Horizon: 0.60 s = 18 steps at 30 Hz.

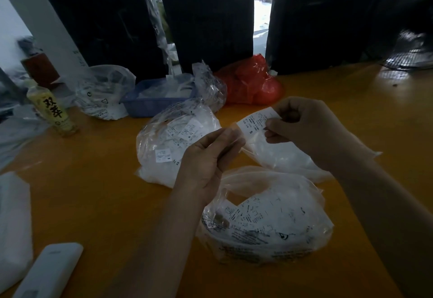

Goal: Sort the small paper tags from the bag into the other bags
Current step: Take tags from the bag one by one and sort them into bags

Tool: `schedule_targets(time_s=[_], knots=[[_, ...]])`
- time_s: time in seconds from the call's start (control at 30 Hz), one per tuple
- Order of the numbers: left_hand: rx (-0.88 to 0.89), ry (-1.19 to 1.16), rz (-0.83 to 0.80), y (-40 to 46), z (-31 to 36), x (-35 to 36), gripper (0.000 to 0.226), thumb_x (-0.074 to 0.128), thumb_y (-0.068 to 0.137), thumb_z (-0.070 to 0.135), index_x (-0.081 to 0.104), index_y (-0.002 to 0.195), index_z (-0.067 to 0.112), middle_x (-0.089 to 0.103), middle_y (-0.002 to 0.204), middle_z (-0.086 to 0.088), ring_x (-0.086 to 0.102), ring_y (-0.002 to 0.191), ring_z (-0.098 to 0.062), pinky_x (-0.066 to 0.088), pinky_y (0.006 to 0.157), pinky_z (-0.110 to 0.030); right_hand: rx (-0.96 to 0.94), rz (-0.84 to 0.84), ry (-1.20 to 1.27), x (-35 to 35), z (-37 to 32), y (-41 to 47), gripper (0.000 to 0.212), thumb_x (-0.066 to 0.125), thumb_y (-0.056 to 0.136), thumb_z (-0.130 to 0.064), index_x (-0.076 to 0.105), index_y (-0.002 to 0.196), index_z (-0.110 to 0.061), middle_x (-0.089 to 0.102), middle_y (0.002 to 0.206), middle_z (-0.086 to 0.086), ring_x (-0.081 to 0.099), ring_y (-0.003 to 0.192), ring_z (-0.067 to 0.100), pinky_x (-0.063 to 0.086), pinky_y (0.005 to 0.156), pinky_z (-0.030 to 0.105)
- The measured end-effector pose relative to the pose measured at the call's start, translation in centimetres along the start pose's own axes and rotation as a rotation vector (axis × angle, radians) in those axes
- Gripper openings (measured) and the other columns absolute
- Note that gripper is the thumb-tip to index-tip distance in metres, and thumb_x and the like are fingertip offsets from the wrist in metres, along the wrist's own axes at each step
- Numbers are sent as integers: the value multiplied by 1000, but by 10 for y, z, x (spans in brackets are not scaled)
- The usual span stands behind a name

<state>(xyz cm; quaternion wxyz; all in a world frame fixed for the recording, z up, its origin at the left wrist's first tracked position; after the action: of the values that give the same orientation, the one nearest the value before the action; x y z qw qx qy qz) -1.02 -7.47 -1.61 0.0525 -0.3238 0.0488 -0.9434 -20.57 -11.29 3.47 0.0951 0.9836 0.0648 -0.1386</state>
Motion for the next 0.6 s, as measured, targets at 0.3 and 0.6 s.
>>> schedule_targets(time_s=[0.3,0.6], knots=[[58,138,23,-3,-3,1,38,84,71,19,75,105,4,81,98,-10,78,89,-15,61,73,-22,-52,-99,-74,11,3,-2,12,75,89,-7,70,92,-18,76,81,-5,75,72,14,59,62,19],[7,71,65,-3,-5,1,35,83,71,18,77,103,5,81,92,-8,78,79,-14,58,57,-17,-243,-62,-254,23,4,-7,7,73,91,-23,69,91,-29,74,80,-7,73,72,10,63,74,39]])
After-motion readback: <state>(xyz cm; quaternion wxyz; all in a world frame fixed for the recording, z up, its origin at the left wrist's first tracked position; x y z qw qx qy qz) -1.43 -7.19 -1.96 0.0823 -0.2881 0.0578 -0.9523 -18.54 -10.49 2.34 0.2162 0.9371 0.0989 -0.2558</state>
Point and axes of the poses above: each hand's wrist, its own y-axis towards the middle knuckle, its own x-axis out of the palm, z = x × y, the point moved 3 cm from there along y, towards the middle knuckle
